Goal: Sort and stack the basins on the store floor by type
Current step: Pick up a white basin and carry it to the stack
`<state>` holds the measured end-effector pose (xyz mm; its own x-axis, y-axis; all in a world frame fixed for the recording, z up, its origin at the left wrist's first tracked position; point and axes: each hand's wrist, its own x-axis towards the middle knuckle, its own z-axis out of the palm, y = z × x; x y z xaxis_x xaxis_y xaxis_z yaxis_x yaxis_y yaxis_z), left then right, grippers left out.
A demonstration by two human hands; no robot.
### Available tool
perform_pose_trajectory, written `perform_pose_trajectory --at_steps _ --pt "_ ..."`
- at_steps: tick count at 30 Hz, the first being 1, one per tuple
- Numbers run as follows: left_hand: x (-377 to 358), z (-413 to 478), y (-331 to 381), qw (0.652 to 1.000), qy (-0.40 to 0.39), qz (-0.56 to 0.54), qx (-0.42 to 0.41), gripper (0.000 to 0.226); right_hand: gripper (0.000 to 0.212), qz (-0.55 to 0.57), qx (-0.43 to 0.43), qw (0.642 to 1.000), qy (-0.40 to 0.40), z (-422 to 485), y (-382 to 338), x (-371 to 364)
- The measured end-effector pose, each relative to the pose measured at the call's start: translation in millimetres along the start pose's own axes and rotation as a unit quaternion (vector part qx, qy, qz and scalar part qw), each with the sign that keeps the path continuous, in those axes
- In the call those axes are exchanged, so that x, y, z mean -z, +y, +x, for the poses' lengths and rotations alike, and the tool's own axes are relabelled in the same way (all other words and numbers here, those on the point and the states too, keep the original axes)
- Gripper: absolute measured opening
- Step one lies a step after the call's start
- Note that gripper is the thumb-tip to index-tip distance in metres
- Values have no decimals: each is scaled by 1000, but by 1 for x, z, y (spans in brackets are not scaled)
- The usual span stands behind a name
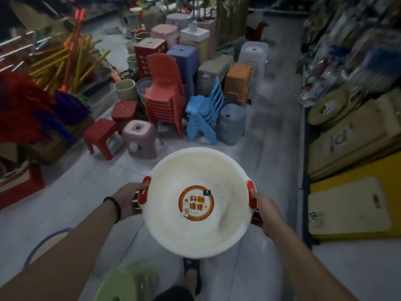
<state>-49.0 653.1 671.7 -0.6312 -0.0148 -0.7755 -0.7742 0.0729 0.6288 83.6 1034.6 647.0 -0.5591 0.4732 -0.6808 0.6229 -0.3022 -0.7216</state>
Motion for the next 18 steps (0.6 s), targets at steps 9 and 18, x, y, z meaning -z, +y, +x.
perform_pose_trajectory --at_steps 9,18 --pt "-82 108 124 997 -43 56 -14 47 35 7 -20 998 59 98 -86 -10" --pt "-131 185 209 997 10 67 -38 59 34 24 -24 998 56 181 -156 -31"
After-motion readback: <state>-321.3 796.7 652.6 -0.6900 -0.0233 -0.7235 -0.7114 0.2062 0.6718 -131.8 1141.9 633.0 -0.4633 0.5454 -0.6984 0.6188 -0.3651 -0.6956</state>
